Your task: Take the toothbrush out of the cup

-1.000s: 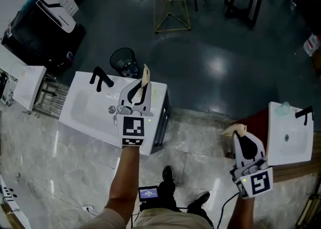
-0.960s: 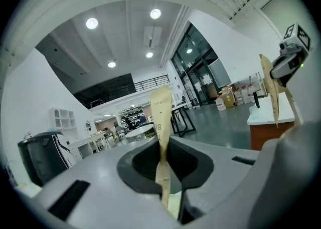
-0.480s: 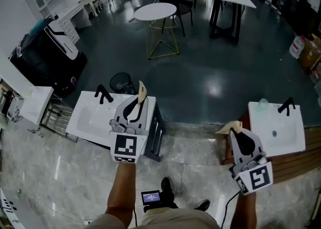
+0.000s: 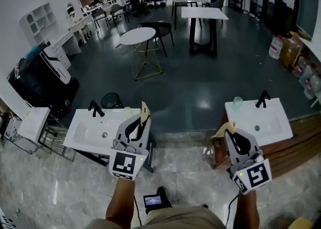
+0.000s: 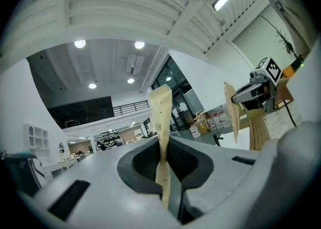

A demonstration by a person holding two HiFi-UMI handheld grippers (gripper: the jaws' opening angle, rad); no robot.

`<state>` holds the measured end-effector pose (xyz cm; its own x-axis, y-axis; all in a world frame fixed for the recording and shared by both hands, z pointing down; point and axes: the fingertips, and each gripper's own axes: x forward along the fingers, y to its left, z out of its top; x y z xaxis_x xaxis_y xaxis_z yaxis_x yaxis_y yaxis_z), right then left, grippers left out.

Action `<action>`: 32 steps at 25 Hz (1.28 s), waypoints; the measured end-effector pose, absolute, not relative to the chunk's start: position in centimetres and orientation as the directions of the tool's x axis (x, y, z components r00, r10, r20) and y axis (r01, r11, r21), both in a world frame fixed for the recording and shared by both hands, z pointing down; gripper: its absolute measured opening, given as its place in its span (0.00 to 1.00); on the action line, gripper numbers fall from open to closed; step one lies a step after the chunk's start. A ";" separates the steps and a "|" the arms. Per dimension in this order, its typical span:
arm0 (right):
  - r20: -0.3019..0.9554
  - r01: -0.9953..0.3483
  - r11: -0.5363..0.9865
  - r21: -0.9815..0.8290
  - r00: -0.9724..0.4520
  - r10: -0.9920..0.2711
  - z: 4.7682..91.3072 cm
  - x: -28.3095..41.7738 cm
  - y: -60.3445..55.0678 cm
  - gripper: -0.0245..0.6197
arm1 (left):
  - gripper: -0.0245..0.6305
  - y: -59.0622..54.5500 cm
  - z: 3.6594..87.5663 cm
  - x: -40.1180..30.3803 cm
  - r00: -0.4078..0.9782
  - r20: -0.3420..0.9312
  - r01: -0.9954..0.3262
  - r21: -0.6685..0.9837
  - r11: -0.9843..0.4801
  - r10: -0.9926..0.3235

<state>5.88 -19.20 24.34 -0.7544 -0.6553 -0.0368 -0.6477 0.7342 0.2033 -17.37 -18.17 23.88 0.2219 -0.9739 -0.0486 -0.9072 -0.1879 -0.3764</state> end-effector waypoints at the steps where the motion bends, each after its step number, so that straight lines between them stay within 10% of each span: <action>1: -0.038 -0.655 0.728 0.202 -0.749 -0.662 24.1 7.0 -18.5 0.06 | 0.09 -17.4 23.7 -16.0 0.237 -0.049 -0.905 -0.374 -0.202 -0.970; 14: -0.040 -0.679 0.705 0.205 -0.725 -0.687 22.5 18.1 -11.7 0.06 | 0.09 -9.6 23.3 -2.3 0.356 -0.067 -0.888 -0.334 -0.316 -0.932; 32: 0.030 -0.644 0.747 0.162 -0.754 -0.657 24.8 20.5 -12.5 0.06 | 0.09 -8.0 25.6 -0.3 0.288 0.001 -0.906 -0.326 -0.272 -0.958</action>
<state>20.48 -12.49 24.80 -0.7537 -0.6566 0.0303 -0.6445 0.7473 0.1621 -0.34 -7.95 25.59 0.2877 -0.9577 0.0006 -0.9055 -0.2722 -0.3255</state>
